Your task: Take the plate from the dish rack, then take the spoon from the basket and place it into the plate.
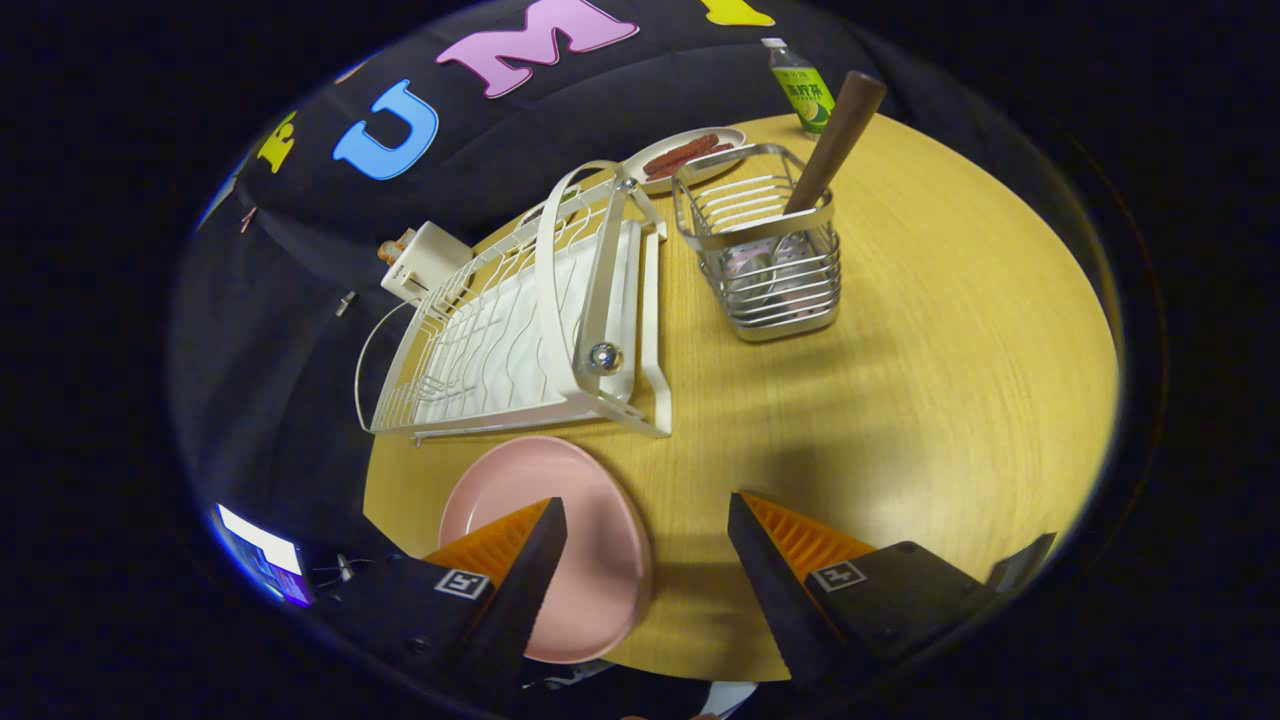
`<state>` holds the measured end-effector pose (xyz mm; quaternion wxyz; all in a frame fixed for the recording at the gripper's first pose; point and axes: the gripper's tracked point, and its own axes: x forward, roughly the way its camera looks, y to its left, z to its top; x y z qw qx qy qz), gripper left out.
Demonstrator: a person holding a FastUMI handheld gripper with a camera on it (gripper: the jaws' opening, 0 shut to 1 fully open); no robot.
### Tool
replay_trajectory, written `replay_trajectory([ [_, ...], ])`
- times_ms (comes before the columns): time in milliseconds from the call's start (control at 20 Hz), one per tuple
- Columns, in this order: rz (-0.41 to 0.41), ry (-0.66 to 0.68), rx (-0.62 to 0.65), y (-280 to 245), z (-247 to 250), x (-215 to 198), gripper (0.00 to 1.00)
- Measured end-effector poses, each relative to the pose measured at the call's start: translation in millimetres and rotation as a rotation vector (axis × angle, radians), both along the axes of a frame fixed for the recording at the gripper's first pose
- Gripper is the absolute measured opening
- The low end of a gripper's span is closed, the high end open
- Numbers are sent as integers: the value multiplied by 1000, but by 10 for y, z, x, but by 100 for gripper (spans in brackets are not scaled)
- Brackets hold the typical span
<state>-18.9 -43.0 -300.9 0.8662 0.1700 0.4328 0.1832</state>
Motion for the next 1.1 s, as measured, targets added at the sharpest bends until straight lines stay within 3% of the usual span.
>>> replay_trajectory([
  [300,-37,-353,-202,-733,537,409,98],
  [550,-35,-604,-275,-913,926,813,98],
  [1100,-74,-644,-208,-923,837,1513,99],
])
